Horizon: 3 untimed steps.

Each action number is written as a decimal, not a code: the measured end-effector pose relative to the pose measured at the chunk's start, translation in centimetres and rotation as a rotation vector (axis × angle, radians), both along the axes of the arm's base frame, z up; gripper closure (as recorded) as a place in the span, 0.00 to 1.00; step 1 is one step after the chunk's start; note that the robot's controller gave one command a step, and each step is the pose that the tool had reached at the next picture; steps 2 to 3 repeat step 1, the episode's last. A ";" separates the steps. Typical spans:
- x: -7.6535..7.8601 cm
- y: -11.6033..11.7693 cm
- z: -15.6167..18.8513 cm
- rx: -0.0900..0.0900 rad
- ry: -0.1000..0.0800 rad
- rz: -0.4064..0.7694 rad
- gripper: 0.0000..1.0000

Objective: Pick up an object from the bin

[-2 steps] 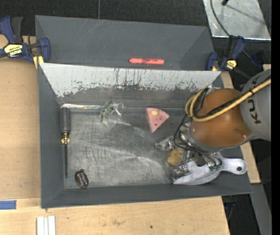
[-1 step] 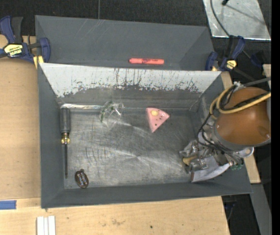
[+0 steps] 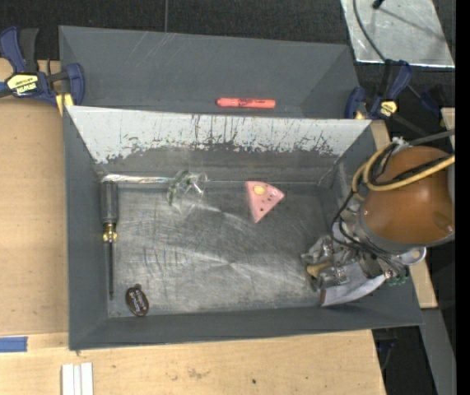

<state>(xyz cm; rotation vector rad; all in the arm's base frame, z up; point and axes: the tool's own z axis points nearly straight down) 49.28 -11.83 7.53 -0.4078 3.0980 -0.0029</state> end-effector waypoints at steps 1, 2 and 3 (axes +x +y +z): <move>-1.0 0.3 12.7 -0.001 0.013 0.040 1.00; -1.0 0.3 12.7 -0.001 0.013 0.040 1.00; -1.0 0.3 12.7 -0.001 0.013 0.040 1.00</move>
Offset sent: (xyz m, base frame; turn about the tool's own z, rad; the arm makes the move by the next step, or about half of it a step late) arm 0.0000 0.0000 0.0000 0.0000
